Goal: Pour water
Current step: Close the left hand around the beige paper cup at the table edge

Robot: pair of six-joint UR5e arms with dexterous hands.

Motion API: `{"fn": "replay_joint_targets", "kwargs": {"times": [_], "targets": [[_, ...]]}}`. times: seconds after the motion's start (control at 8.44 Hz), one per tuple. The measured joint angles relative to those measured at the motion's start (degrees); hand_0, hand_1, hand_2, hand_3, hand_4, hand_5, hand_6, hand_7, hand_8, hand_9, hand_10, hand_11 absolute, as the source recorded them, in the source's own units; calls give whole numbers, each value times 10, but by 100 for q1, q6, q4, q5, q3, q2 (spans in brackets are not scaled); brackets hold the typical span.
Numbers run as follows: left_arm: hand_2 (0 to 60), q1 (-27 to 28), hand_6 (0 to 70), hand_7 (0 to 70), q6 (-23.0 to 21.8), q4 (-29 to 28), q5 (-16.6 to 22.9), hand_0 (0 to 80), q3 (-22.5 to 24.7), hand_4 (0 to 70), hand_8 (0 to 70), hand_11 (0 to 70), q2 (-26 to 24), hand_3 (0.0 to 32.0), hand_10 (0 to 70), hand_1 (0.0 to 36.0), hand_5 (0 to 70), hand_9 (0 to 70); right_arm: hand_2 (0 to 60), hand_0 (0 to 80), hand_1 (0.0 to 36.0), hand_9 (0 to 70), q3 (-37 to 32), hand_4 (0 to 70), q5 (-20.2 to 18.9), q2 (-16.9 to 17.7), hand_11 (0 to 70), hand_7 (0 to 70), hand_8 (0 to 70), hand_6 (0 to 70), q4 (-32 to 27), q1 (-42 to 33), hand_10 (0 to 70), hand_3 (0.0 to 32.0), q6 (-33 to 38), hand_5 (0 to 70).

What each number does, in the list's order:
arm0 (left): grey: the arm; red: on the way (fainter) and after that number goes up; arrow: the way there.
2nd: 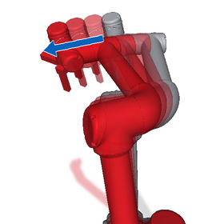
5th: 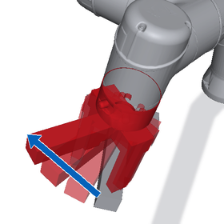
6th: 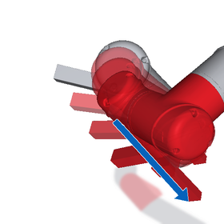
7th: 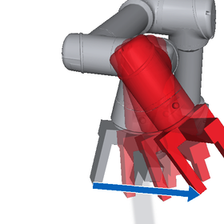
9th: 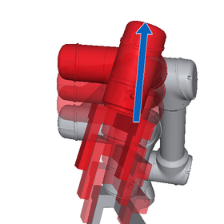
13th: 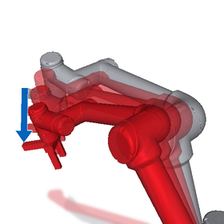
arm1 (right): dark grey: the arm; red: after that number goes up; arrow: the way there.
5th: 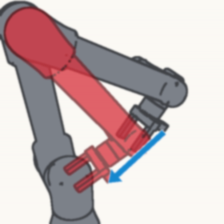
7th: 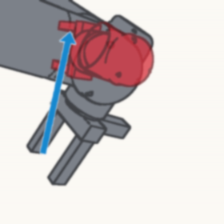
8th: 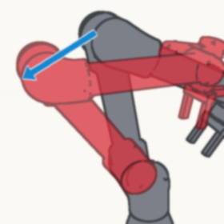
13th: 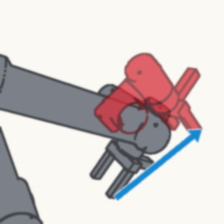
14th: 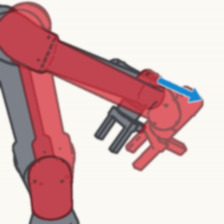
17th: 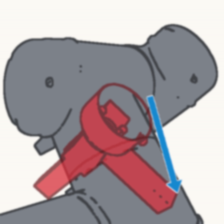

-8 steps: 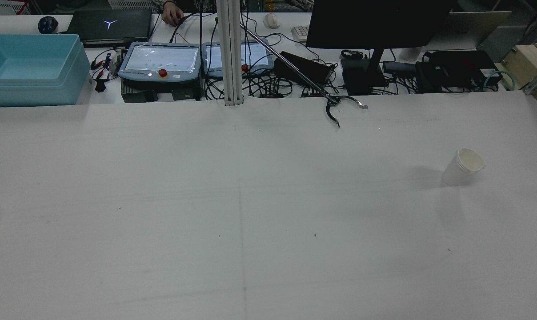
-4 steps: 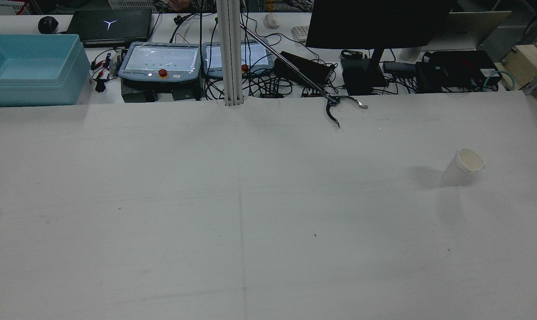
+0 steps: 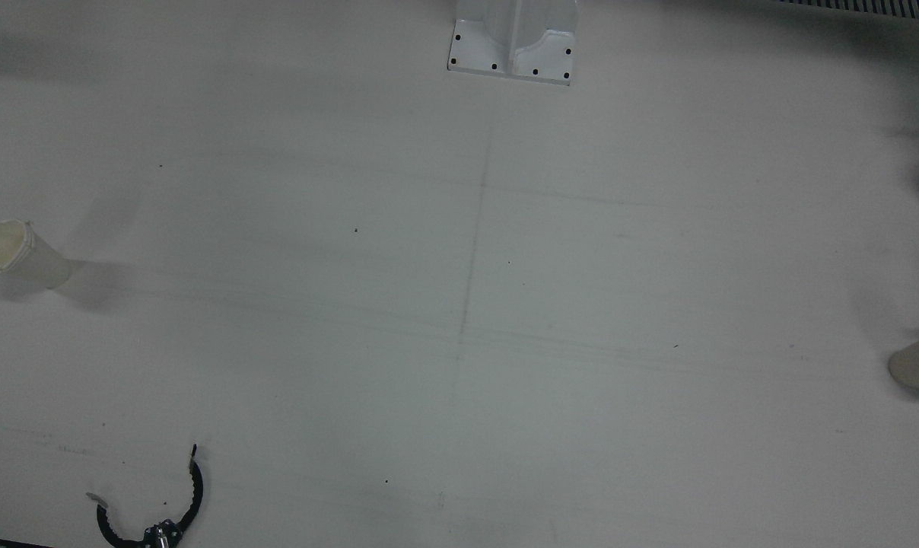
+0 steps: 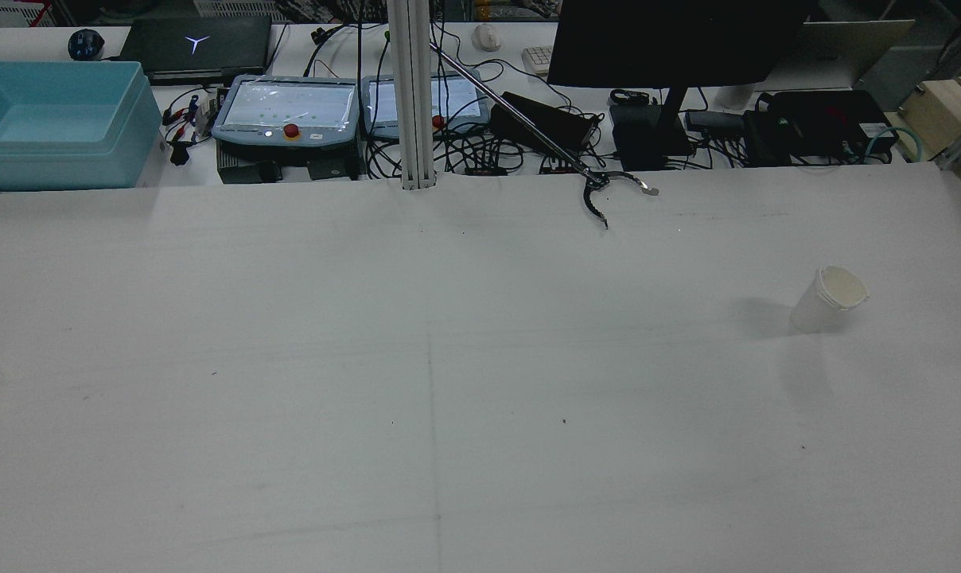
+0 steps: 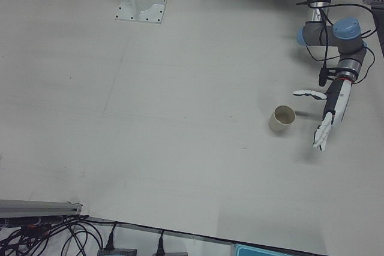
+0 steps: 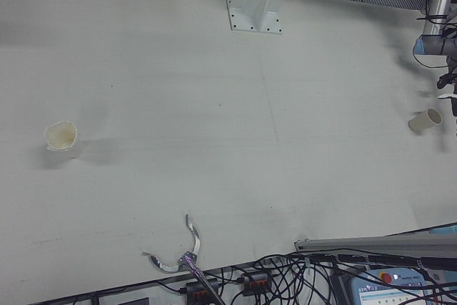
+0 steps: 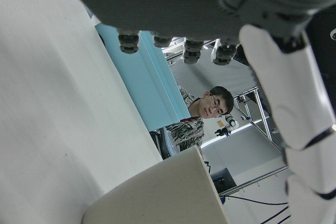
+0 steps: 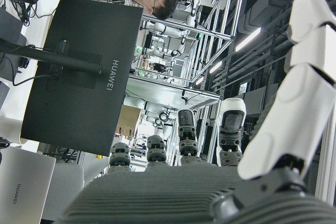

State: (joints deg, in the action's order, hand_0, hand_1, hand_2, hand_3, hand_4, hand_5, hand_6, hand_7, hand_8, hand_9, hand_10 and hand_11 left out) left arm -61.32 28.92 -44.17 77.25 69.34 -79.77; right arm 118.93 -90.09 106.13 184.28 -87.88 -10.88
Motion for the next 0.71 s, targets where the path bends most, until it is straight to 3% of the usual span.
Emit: {"fn": "replay_joint_targets", "kwargs": {"times": [0.59,0.71], "targets": [[131,131,14,122,262,-217,-2,473,-238,140,14,69,-186,72,37,109,0,10,180,472,134,91,66,141,9,11,71,236,57,118,115,21,42,0,-83,700],[128,183,16,126,328,-221,-1,517,-242,137,18,78,-198,66,40,160,0,11,180,471,134,91,89,139,13,16,73,235,56,118,172,27,44,0,-100,700]]}}
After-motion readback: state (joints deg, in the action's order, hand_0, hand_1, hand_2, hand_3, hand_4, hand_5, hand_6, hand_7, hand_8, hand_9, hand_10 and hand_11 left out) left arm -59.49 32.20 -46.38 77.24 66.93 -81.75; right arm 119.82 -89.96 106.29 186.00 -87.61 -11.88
